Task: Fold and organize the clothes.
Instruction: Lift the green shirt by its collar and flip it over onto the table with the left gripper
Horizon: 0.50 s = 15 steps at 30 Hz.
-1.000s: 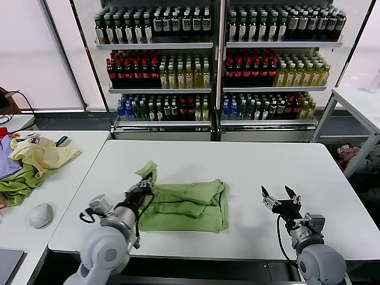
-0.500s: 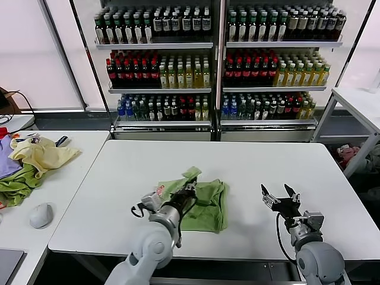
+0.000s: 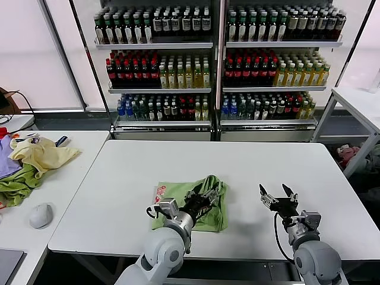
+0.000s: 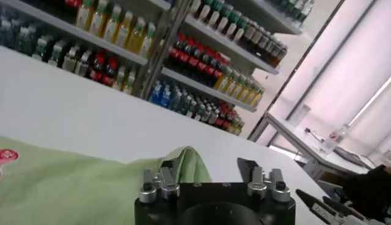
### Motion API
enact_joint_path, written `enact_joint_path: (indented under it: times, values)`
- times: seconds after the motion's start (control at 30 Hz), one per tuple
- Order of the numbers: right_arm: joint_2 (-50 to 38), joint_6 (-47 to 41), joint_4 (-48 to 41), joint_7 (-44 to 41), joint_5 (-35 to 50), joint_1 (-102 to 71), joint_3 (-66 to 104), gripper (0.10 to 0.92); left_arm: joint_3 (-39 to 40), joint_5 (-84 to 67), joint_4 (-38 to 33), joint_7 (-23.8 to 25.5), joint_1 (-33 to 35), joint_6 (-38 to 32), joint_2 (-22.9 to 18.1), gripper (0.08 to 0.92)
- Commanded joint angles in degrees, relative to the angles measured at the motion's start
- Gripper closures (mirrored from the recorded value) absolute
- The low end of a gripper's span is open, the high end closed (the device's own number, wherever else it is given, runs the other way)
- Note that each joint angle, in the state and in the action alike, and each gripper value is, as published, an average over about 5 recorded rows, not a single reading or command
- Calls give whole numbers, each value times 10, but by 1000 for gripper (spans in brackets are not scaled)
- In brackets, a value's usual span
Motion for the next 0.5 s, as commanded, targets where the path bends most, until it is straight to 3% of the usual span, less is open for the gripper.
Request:
enact_joint_path:
  times: [0.03,0.27,0.5]
  values:
    - [2,1,-3,0,-3,2,-3,203,-62,146,-5,2,33,-33,40,253]
    - [1,3,-6,-1,-4,3,-4,203,-108,259,42,-41,58,-43,93,179]
    - [5,2,-6,0,-7,6,-8,203,-105,282,65,-72,71,3,87,177]
